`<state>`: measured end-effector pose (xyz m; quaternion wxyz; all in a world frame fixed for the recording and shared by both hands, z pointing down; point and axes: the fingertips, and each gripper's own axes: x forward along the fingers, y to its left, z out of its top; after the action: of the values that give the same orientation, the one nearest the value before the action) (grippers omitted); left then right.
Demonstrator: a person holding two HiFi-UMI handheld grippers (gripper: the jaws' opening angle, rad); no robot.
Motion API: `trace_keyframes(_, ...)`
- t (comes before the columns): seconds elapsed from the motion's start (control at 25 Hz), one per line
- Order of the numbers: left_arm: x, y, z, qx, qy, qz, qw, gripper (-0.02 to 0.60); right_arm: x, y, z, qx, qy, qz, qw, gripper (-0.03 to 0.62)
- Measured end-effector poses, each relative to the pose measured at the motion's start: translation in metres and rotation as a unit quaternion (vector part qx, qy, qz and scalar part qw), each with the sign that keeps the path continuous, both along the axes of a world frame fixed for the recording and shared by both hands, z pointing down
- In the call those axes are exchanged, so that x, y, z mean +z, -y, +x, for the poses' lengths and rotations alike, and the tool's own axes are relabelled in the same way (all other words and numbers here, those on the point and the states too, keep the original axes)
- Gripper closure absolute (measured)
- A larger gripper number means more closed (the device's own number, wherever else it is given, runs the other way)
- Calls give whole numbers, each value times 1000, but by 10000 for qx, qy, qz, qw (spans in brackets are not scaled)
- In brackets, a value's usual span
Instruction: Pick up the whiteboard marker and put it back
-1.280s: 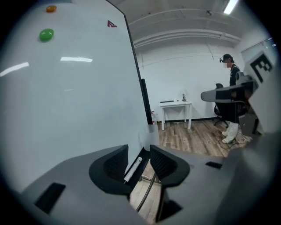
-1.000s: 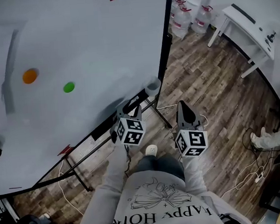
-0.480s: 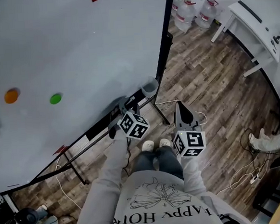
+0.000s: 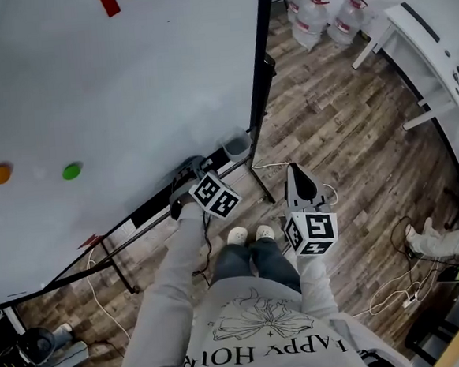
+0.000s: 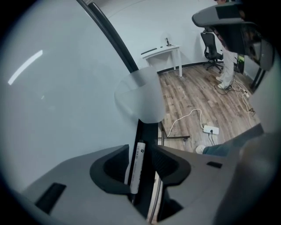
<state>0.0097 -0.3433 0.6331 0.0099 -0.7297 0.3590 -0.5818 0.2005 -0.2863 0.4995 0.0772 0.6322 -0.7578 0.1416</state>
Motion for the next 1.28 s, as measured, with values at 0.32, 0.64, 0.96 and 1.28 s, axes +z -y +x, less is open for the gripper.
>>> trace_keyframes(0.32, 13, 0, -1, -16, 132, -354, 9993, 426, 7, 5, 6, -88, 37, -74, 9999, 591)
trace_keyframes(0.64, 16, 1, 2, -36, 131, -473, 9988, 430, 11, 4, 8, -92, 51, -112, 9999, 590)
trace_keyframes(0.96, 27, 6, -5, -150, 730, -463, 9961, 501, 12, 1, 12, -41, 41, -127, 9999, 591)
trace_keyframes(1.28, 27, 8, -4, -135, 780, -274, 9965, 514, 12, -1, 18, 32, 63, -132, 9999, 591)
